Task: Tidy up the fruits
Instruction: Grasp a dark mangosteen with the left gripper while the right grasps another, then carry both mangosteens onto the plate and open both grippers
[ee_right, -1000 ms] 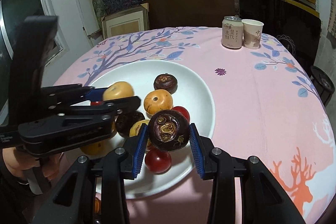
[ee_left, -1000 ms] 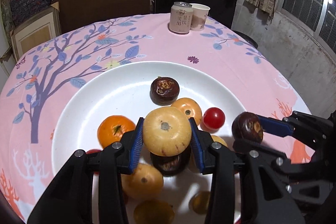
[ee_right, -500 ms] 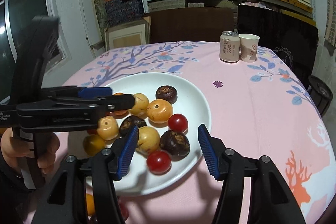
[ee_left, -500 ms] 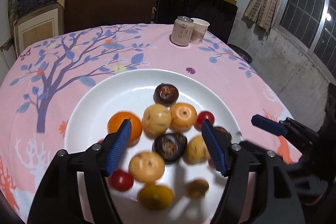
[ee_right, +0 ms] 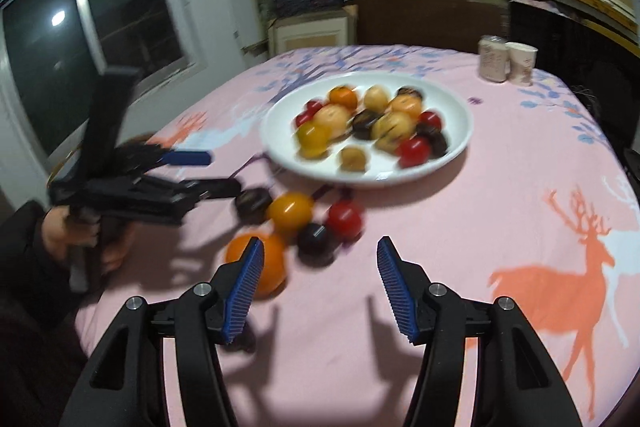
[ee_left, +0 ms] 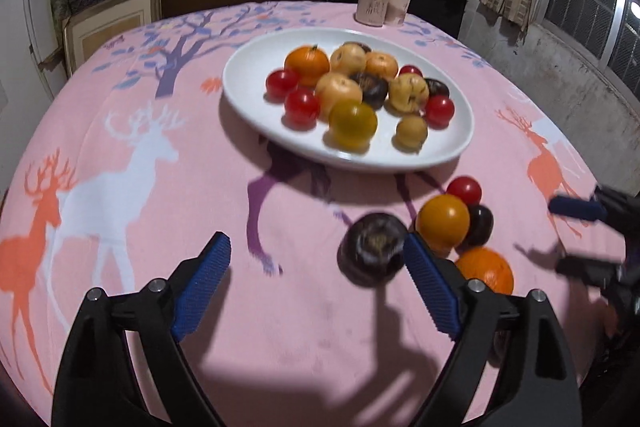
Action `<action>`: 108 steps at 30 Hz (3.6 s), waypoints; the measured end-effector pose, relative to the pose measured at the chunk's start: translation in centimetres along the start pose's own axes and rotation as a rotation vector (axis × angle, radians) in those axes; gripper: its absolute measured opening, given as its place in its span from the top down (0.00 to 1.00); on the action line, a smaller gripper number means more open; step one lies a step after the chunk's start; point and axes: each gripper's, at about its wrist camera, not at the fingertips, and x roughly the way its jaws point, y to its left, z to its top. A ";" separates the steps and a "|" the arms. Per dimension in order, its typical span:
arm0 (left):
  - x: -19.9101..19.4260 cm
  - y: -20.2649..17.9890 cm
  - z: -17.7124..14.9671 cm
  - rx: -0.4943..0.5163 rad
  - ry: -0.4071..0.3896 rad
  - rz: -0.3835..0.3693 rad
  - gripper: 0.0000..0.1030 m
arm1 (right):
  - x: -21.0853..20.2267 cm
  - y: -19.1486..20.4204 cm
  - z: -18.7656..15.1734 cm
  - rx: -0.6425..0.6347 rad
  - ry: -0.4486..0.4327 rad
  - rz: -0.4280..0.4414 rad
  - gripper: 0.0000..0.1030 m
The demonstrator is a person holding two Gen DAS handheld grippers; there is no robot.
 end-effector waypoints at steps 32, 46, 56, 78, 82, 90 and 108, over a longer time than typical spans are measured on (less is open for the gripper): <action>2.9 -2.6 0.5 0.023 0.040 0.012 0.30 | 2.1 1.7 -4.0 0.112 0.060 0.107 0.69; 2.7 -2.7 0.1 0.015 0.018 -0.066 0.61 | 2.2 1.5 -3.9 0.126 0.054 0.115 0.68; 2.6 -2.7 0.0 0.020 0.016 -0.059 0.60 | 2.1 1.5 -3.9 0.128 0.051 0.117 0.68; -2.3 -2.4 1.3 -0.004 -0.126 -0.101 0.61 | -1.0 -1.1 -1.3 0.159 -0.027 0.048 0.68; -3.0 -3.8 4.1 0.046 -0.151 -0.091 0.61 | -2.9 -2.9 3.2 0.136 -0.098 -0.012 0.68; 2.0 -6.1 9.6 0.106 -0.097 -0.107 0.60 | 0.2 -7.8 10.4 0.217 -0.095 -0.082 0.68; 7.1 -5.6 11.0 0.071 -0.035 -0.132 0.40 | 9.2 -10.9 12.8 0.217 -0.035 -0.140 0.50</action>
